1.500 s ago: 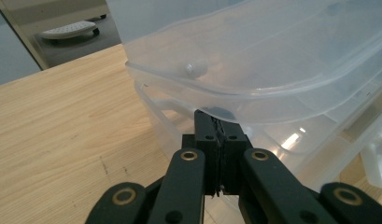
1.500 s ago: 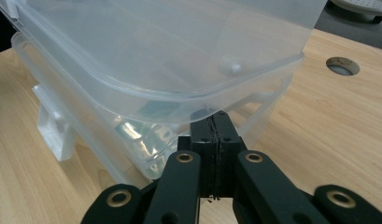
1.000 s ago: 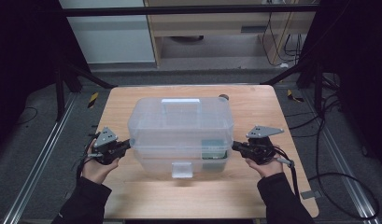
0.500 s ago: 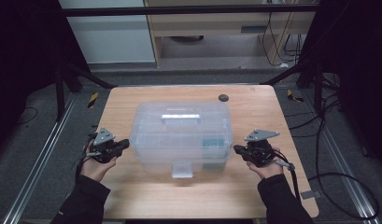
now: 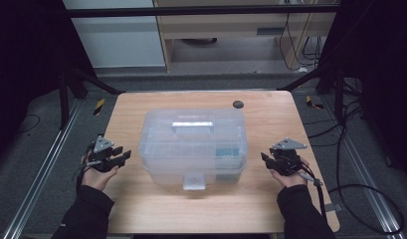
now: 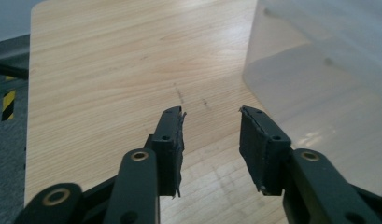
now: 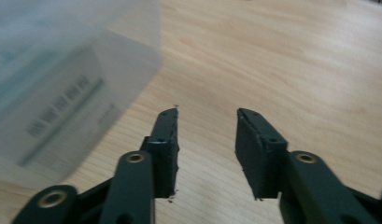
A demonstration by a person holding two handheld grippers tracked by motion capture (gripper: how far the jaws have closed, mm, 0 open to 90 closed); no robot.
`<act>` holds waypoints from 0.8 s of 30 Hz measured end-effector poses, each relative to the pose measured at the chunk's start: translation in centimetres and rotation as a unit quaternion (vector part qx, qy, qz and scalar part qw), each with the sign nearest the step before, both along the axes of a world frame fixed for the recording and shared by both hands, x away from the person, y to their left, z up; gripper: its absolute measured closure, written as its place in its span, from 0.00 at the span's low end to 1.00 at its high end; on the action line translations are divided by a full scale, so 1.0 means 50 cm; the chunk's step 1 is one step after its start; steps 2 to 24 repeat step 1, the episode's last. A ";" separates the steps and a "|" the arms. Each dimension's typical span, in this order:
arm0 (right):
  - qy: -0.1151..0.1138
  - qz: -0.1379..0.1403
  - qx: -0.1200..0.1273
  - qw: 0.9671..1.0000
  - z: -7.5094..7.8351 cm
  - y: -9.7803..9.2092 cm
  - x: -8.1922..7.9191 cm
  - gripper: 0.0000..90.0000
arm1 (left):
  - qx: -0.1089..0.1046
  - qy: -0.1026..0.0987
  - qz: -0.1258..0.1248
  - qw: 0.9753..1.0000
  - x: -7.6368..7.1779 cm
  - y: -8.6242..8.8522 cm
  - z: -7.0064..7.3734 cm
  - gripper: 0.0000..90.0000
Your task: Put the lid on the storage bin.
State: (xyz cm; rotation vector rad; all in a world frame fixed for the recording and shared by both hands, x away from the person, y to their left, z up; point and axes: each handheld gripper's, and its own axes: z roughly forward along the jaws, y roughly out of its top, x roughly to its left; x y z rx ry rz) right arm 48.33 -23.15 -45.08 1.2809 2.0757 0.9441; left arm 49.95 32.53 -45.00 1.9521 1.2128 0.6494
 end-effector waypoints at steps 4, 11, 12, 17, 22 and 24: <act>0.004 -0.005 -0.003 1.000 -0.006 -0.002 0.002 0.61 | 0.001 0.000 0.001 1.000 0.002 0.002 -0.002 0.59; 0.004 -0.005 -0.003 1.000 -0.006 -0.002 0.002 0.61 | 0.001 0.000 0.001 1.000 0.002 0.002 -0.002 0.59; 0.004 -0.005 -0.003 1.000 -0.006 -0.002 0.002 0.61 | 0.001 0.000 0.001 1.000 0.002 0.002 -0.002 0.59; 0.004 -0.005 -0.003 1.000 -0.006 -0.002 0.002 0.61 | 0.001 0.000 0.001 1.000 0.002 0.002 -0.002 0.59; 0.004 -0.005 -0.003 1.000 -0.006 -0.002 0.002 0.61 | 0.001 0.000 0.001 1.000 0.002 0.002 -0.002 0.59; 0.004 -0.005 -0.003 1.000 -0.006 -0.002 0.002 0.61 | 0.001 0.000 0.001 1.000 0.002 0.002 -0.002 0.59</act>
